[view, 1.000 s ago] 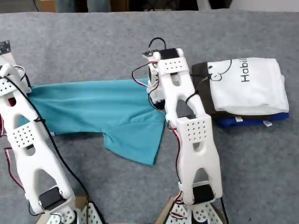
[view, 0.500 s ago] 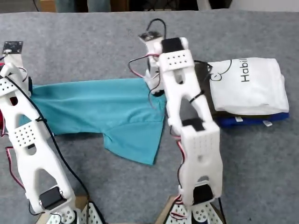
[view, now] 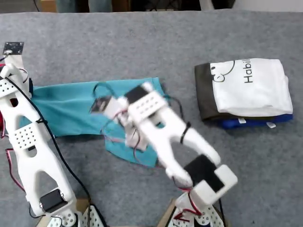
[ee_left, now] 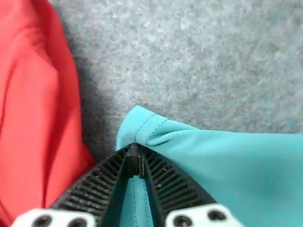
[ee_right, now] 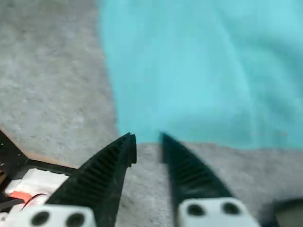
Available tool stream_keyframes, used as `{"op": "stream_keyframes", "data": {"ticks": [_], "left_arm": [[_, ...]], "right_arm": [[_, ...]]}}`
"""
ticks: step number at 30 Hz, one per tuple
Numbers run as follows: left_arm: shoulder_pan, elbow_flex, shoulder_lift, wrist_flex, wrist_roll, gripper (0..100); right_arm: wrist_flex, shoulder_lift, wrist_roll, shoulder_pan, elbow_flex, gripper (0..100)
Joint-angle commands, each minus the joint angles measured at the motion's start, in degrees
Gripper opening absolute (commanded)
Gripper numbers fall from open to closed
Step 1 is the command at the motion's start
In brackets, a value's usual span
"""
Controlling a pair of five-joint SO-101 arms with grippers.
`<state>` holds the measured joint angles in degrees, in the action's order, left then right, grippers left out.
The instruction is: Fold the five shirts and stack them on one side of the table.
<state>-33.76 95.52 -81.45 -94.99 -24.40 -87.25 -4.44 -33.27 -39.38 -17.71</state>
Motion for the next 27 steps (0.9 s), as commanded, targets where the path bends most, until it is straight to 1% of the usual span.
{"op": "stream_keyframes", "data": {"ticks": [1,4,6,10,14,19,22,24,27], "left_arm": [[0.0,-0.1,-0.1,-1.2,-0.4,3],[0.0,-0.1,-0.1,-1.2,-0.5,3],[0.0,-0.1,-0.1,-1.2,-0.5,3],[0.0,-0.1,-0.1,-1.2,-0.5,3],[0.0,-0.1,-0.1,-1.2,-0.5,3],[0.0,-0.1,-0.1,-1.2,-0.5,3],[0.0,-0.1,-0.1,-1.2,-0.5,3],[0.0,-0.2,-0.1,-1.2,-0.5,3],[0.0,-0.2,-0.1,-1.2,-0.5,3]], "right_arm": [[2.1,2.9,-0.4,-5.2,-4.6,26.0],[3.0,1.5,-0.1,-8.6,-6.4,27.3],[4.9,0.1,-0.1,-9.7,-6.6,27.3],[12.6,-3.4,0.1,-8.2,-6.9,27.3],[17.1,-7.4,0.1,-6.4,-6.7,27.3],[20.6,-14.0,0.1,-6.2,-6.6,27.2],[20.7,-15.6,0.9,-5.6,-5.6,27.0],[20.9,-15.8,2.8,-4.4,-4.7,23.7],[21.8,-15.8,3.8,-2.8,-4.5,10.3]]}}
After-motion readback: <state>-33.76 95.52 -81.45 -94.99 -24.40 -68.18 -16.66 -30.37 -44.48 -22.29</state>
